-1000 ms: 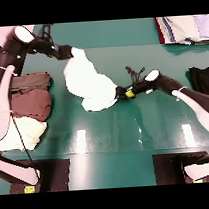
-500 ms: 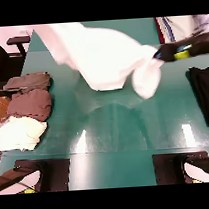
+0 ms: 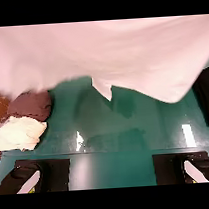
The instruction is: Fold the shirts.
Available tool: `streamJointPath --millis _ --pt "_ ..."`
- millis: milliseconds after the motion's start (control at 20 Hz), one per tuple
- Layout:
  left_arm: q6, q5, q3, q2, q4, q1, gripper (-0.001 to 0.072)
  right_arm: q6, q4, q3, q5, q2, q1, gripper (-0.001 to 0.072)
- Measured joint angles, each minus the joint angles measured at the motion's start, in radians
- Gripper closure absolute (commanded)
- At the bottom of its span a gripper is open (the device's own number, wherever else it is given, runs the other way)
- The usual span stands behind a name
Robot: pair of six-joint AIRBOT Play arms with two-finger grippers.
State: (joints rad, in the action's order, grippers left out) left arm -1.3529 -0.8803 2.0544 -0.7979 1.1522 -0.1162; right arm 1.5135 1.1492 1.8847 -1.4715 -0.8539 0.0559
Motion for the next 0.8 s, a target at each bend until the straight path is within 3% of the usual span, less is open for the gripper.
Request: streamJointPath --millis 250,500,800 --pt "-0.017 -0.033 -0.015 -0.109 0.065 0.0 0.0684 0.068 0.003 0.043 -0.163 -0.047 -0.076 0.0697" --pt "-0.053 -0.174 -0.051 -0.452 0.093 0.0 0.0683 0.134 0.067 -0.151 -0.212 -0.177 0.017 0.0697" --pt "-0.088 -0.195 -0.063 -0.882 0.096 0.0 0.0683 0.165 0.119 -0.433 0.006 -0.413 0.143 0.0696"
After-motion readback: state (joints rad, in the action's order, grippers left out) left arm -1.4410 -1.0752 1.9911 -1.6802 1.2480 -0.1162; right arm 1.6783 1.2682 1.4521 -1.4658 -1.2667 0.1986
